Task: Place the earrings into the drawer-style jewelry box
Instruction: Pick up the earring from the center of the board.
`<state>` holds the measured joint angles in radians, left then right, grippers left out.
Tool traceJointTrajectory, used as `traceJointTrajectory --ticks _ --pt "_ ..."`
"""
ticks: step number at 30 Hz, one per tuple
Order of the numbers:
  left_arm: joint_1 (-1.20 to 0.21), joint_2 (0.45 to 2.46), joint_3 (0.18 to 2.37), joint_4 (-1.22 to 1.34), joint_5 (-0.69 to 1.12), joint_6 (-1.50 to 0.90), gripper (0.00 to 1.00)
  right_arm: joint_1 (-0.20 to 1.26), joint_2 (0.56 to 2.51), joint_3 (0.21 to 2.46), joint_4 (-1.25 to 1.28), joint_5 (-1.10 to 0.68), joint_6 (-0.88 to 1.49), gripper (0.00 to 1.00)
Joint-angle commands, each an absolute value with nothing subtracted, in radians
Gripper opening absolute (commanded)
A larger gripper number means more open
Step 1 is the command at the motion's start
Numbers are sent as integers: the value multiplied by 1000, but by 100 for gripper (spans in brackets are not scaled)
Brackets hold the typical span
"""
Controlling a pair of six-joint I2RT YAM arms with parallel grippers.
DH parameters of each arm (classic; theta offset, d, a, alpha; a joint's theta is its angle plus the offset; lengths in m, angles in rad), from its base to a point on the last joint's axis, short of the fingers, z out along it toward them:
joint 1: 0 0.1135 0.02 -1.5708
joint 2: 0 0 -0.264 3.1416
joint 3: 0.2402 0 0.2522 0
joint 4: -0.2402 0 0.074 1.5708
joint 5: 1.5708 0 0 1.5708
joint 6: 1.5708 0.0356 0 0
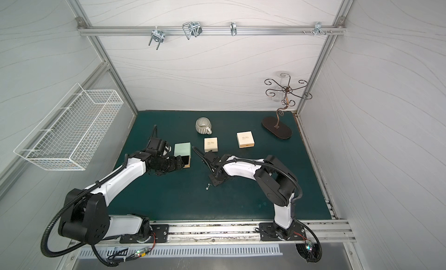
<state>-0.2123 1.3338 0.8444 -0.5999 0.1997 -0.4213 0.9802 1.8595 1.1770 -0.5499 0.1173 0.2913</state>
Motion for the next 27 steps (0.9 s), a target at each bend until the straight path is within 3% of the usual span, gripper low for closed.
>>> traceJointTrajectory --ticks 1,11,27 --pt "-216 1310 847 -573 202 -428 99 995 1889 1187 -596 142 295 20" --pt "-215 1300 845 -574 189 -431 99 999 1865 1179 -609 160 299 11" --pt "-215 1249 798 -563 187 -494 99 992 1791 1245 -626 88 281 10"
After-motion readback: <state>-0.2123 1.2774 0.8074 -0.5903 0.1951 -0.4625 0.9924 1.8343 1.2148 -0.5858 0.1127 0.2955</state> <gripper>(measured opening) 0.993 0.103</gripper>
